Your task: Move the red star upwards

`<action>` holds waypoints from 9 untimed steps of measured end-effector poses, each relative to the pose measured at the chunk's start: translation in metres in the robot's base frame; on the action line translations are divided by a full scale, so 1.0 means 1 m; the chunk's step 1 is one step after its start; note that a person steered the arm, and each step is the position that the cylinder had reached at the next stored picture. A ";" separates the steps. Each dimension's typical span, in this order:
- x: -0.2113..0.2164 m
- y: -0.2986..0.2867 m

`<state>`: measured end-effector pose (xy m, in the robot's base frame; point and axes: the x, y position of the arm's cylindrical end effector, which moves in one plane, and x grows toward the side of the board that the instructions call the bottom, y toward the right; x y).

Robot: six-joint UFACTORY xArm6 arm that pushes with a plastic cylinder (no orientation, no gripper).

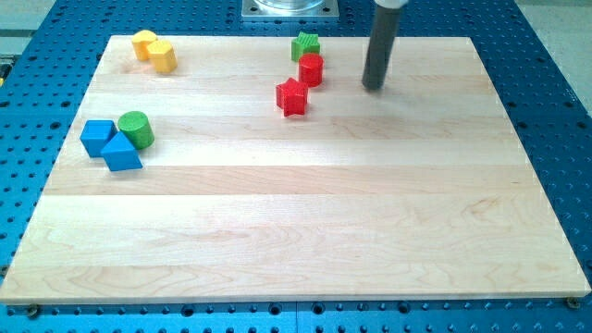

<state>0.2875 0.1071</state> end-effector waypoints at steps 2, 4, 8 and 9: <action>-0.005 -0.034; 0.020 -0.044; 0.089 -0.099; 0.076 -0.086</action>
<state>0.3632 0.0214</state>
